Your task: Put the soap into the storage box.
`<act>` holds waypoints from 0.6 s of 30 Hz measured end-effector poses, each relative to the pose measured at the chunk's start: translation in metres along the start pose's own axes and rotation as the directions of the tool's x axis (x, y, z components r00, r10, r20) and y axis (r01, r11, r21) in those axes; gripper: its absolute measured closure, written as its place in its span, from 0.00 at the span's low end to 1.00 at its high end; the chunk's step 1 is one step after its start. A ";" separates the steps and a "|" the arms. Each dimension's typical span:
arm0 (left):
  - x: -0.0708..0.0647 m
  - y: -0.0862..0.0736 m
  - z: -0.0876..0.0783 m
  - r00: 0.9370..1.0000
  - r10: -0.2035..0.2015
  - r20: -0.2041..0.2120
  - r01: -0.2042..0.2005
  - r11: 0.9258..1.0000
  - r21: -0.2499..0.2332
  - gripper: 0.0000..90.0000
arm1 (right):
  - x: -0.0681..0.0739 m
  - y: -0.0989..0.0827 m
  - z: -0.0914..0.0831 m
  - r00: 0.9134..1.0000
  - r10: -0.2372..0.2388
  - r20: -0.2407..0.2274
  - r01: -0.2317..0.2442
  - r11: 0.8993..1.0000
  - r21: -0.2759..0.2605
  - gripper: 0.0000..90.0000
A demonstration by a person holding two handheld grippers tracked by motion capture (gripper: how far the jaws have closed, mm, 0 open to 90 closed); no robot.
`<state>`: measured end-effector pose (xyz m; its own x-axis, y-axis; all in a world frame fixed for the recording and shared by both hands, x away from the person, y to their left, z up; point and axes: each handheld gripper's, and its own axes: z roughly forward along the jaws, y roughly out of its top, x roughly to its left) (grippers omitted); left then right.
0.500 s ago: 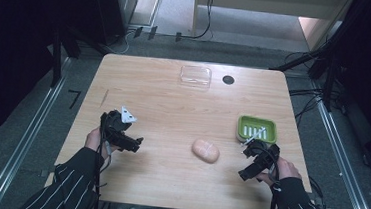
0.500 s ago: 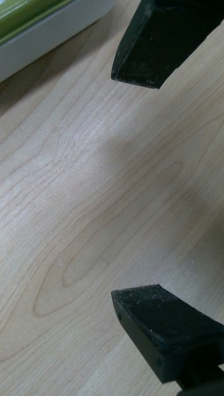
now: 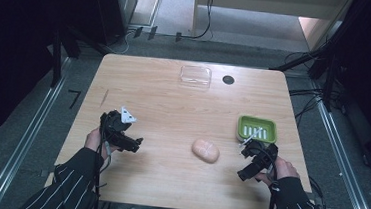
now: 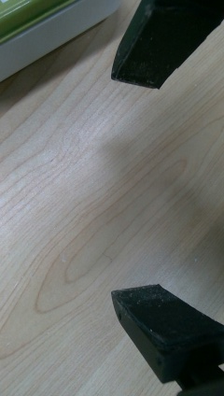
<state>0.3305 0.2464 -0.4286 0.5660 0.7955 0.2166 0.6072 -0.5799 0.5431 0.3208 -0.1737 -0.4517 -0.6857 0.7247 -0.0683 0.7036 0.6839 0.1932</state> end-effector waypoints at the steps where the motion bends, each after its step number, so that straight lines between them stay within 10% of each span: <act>1: 0.000 0.000 0.000 1.000 0.000 -0.001 0.000 1.000 -0.001 0.00 | 0.000 0.000 0.000 1.000 -0.002 0.001 0.002 1.000 0.004 0.00; 18: 0.000 0.000 0.001 1.000 -0.001 0.001 0.001 1.000 0.001 0.00 | 0.007 0.007 -0.004 1.000 -0.027 0.000 0.027 1.000 -0.014 0.00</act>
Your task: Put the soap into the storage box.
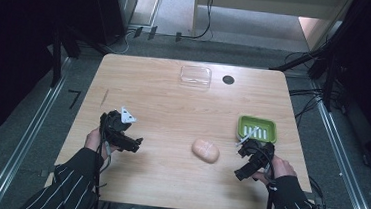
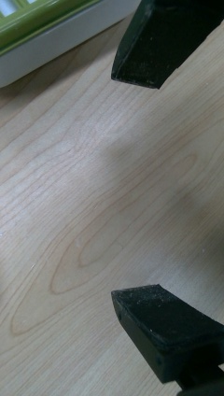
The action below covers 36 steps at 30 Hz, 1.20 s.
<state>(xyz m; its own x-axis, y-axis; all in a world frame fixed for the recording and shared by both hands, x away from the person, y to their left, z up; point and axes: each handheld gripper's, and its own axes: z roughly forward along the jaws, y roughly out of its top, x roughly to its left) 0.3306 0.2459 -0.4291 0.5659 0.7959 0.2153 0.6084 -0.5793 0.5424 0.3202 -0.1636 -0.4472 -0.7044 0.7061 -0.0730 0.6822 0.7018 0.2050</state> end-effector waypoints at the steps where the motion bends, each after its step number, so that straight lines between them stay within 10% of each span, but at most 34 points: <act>1: 0.000 0.000 0.000 1.000 -0.001 0.000 0.001 1.000 -0.001 0.00 | 0.001 0.001 0.000 1.000 -0.002 0.002 0.002 1.000 -0.003 0.00; 36: 0.000 0.000 0.001 1.000 0.002 -0.002 -0.002 1.000 0.008 0.00 | 0.018 0.035 -0.006 0.996 -0.084 0.007 0.084 0.995 -0.051 0.00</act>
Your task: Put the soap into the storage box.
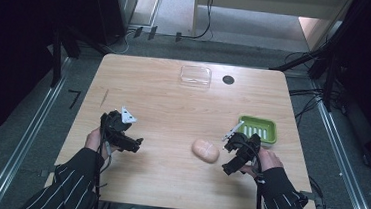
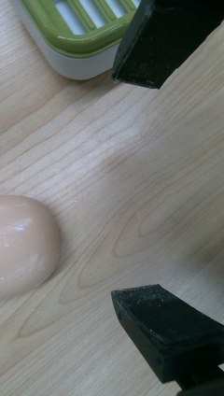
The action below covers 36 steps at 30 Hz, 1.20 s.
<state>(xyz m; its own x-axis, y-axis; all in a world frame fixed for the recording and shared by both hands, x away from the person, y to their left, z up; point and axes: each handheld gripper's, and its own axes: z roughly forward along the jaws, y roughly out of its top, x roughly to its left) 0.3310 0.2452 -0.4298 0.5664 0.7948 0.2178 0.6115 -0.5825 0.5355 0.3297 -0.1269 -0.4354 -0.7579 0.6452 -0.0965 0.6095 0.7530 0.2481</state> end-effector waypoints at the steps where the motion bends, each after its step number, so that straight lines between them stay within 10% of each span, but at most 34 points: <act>1: 0.000 0.000 0.000 1.000 0.000 0.000 0.000 1.000 -0.001 0.00 | 0.001 0.001 0.000 1.000 -0.001 -0.001 0.001 1.000 -0.007 0.00; 36: 0.001 -0.001 0.000 1.000 -0.002 -0.001 0.002 1.000 -0.003 0.00 | 0.008 0.045 0.009 0.997 -0.068 -0.028 0.067 0.998 -0.021 0.00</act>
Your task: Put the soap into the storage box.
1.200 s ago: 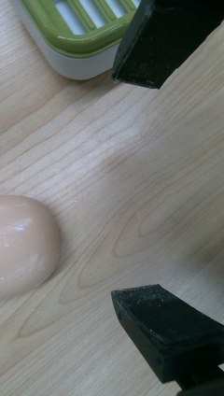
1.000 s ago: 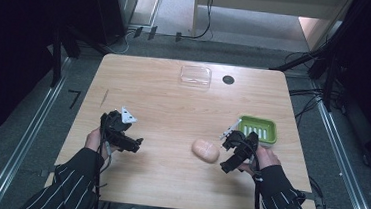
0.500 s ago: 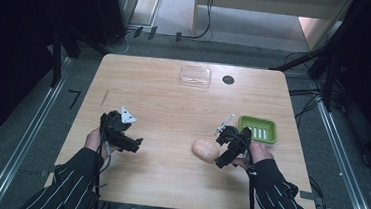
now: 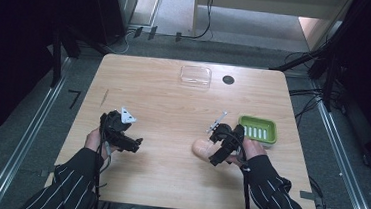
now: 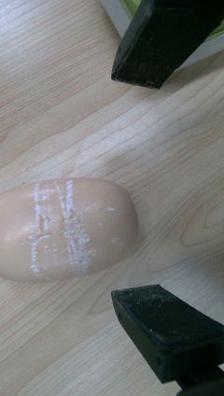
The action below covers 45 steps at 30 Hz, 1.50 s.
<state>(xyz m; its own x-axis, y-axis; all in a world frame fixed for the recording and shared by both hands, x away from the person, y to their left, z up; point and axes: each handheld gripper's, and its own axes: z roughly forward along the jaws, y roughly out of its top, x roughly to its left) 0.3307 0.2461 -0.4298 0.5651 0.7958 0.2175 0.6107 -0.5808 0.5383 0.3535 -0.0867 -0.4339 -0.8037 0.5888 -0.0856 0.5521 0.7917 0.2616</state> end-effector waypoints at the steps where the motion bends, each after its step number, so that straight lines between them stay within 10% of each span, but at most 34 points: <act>1: 0.000 0.000 0.000 1.000 0.000 0.000 0.000 1.000 0.000 0.00 | 0.000 0.001 0.001 1.000 -0.002 0.000 0.002 1.000 -0.001 0.00; 38: 0.001 -0.001 0.000 1.000 -0.005 0.003 0.005 1.000 0.000 0.00 | 0.005 0.034 0.028 0.994 -0.087 -0.073 0.090 0.995 0.044 0.00; 45: 0.001 -0.001 0.000 1.000 -0.005 0.001 0.005 1.000 0.000 0.00 | 0.006 0.034 0.029 0.993 -0.085 -0.087 0.089 0.995 0.042 0.15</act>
<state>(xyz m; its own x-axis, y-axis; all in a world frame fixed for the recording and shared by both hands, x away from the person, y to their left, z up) 0.3306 0.2473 -0.4300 0.5625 0.7985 0.2144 0.6137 -0.5769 0.5390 0.3742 -0.0514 -0.4535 -0.8638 0.5033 -0.0235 0.4877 0.8469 0.2119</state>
